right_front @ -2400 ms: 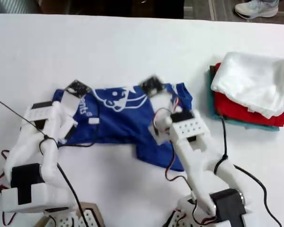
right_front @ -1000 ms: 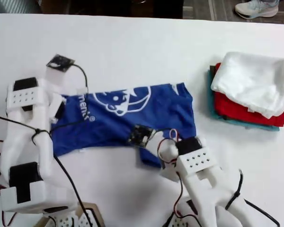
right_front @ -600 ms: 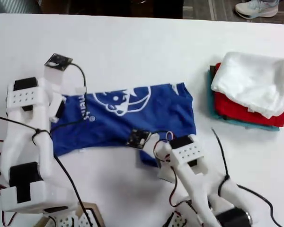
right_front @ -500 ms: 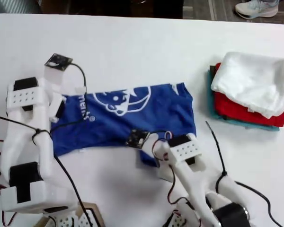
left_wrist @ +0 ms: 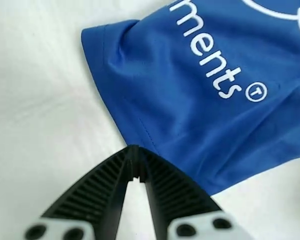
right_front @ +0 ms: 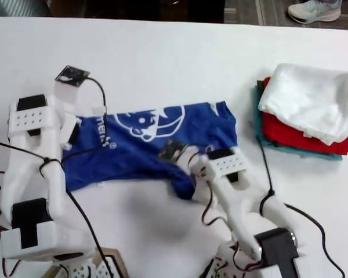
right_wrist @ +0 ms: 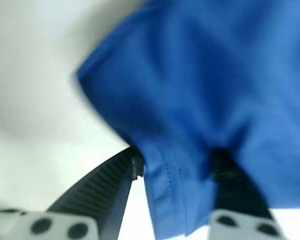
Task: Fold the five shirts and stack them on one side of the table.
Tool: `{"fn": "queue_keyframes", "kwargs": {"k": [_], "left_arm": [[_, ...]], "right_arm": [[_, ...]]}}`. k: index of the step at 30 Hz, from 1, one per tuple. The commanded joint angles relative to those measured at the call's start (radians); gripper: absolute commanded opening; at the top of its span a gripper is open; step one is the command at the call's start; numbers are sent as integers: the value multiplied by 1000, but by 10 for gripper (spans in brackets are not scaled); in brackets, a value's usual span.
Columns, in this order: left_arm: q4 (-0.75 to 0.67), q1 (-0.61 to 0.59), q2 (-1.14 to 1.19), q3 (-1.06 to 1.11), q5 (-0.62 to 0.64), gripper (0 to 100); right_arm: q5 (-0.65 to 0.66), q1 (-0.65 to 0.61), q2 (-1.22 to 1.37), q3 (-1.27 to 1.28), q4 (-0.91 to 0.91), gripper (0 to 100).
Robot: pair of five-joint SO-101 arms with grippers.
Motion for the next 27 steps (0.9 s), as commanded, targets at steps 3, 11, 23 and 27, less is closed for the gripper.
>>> {"fn": "queue_keyframes", "kwargs": {"k": [3, 11, 23, 27], "left_arm": [[-8, 2, -14, -48, 5, 27], [-5, 5, -8, -30, 5, 27], [-14, 8, -8, -27, 5, 27], [-14, 3, -8, -27, 3, 27]], "right_arm": [[-8, 79, 33, -12, -2, 31], [-2, 94, 24, -98, 50, 19], [-31, -65, -1, -133, 203, 191], [-31, -104, 4, -132, 202, 170]]}}
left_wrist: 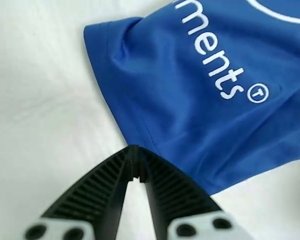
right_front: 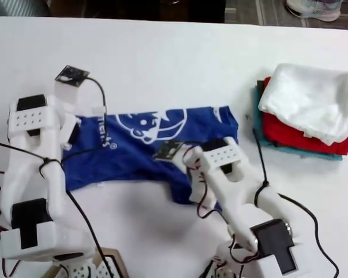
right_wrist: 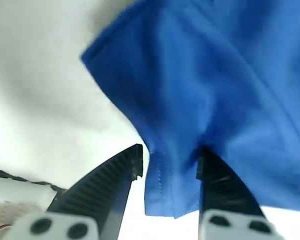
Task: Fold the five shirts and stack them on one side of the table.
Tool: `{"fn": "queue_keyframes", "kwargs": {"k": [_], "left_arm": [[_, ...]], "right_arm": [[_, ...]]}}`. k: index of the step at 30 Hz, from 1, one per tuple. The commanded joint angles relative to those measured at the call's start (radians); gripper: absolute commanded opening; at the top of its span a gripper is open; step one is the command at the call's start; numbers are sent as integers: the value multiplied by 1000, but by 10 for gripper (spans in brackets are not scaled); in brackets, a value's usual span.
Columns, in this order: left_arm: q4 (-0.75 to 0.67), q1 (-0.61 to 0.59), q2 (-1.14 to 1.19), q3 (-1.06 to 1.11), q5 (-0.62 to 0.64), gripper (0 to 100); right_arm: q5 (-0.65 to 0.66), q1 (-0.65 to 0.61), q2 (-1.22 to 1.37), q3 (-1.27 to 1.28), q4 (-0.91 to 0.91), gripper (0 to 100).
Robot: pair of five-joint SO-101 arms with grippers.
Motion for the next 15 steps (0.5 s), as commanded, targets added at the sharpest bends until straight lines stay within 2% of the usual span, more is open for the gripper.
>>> {"fn": "queue_keyframes", "kwargs": {"k": [1, 7, 9, 11, 15], "left_arm": [[-14, 3, -8, -27, 3, 27], [-14, 3, -11, -27, 3, 27], [-14, 3, -12, -27, 3, 27], [-12, 3, -12, -27, 3, 27], [-12, 3, -11, -27, 3, 27]], "right_arm": [[-6, -21, -13, -11, 7, 173], [-6, -16, 76, 38, -105, 179], [-6, 4, 125, 35, -140, 118], [-6, 31, 156, 6, -140, 16], [2, 88, 170, -71, -105, 19]]}}
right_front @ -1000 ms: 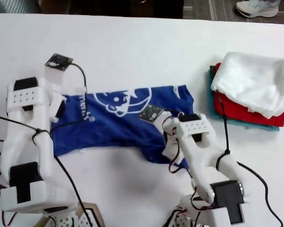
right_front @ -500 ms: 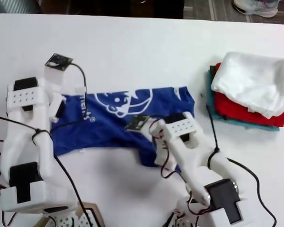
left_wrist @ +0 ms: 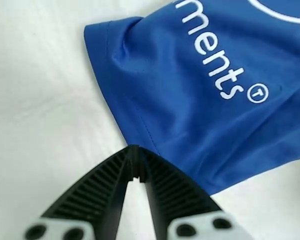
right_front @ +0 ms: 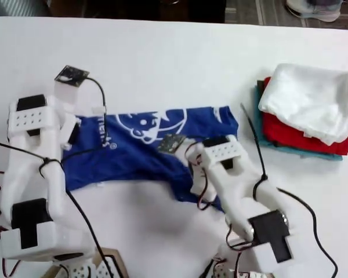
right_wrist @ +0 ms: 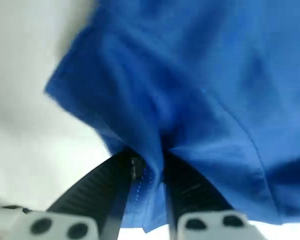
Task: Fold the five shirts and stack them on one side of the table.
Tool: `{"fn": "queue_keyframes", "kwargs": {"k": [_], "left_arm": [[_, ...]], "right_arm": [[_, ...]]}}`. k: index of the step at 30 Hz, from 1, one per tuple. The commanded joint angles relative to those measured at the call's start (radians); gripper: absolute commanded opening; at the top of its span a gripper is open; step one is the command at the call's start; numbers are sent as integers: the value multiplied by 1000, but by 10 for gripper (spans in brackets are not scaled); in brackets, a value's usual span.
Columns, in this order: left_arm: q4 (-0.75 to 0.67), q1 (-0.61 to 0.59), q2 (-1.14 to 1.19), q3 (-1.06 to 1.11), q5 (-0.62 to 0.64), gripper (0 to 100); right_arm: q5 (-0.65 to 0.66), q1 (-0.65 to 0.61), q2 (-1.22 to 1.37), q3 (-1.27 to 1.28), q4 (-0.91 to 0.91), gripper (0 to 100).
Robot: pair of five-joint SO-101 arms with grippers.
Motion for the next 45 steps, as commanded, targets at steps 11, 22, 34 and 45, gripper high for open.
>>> {"fn": "queue_keyframes", "kwargs": {"k": [11, 22, 34, 45], "left_arm": [[-14, 8, -8, -19, 3, 27], [-6, 5, -8, -18, 3, 27], [-5, 8, -8, -18, 3, 27], [-5, 8, -8, -18, 3, 27]], "right_arm": [[74, 25, -74, -371, 275, 21], [87, 27, 249, -842, 277, 21], [35, 31, 708, -1499, 463, 114], [-104, 113, 849, -1903, 621, 224]]}}
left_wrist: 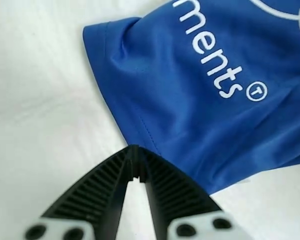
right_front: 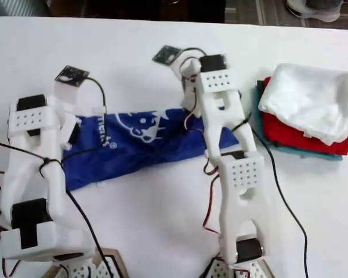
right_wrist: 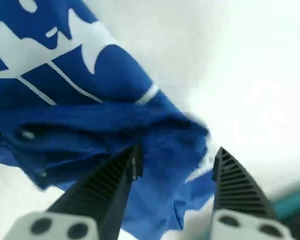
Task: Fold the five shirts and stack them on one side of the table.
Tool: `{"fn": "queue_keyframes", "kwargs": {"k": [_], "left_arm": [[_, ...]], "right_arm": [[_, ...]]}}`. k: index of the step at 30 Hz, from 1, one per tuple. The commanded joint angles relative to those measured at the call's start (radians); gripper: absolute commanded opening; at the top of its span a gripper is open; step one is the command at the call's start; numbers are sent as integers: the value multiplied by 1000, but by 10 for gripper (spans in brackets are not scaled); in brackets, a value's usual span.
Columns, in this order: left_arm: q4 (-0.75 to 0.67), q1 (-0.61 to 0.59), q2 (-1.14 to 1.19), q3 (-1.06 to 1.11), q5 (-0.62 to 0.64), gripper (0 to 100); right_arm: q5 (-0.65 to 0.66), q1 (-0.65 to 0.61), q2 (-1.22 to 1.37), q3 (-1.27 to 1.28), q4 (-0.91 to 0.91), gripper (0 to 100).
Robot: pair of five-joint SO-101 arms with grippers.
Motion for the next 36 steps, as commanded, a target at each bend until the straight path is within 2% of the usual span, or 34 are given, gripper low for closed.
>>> {"fn": "queue_keyframes", "kwargs": {"k": [1, 4, 5, 8, 13, 21, 29, 33, 36], "left_arm": [[-5, 8, -8, -18, 3, 27], [-8, 8, -8, -18, 3, 27], [-8, 8, -8, -18, 3, 27], [-12, 8, -8, -18, 3, 27], [-12, 6, -8, -22, 3, 27], [-6, 2, -8, -25, 3, 27], [-8, -43, -8, -21, 3, 27], [-6, -43, -8, -19, 3, 27], [-5, -43, -8, -18, 3, 27]], "right_arm": [[-72, 31, -31, -123, 76, 197], [-147, 58, -82, -129, 76, 1], [-164, 62, -102, -114, 76, 27], [-169, 56, -170, 0, 76, 21], [-170, -33, -300, 333, 65, 21], [-186, -180, -371, 700, -308, 21], [-431, -214, -364, 677, -484, 21], [-440, -208, -349, 657, -490, 21], [-442, -159, -380, 655, -481, 21]]}}
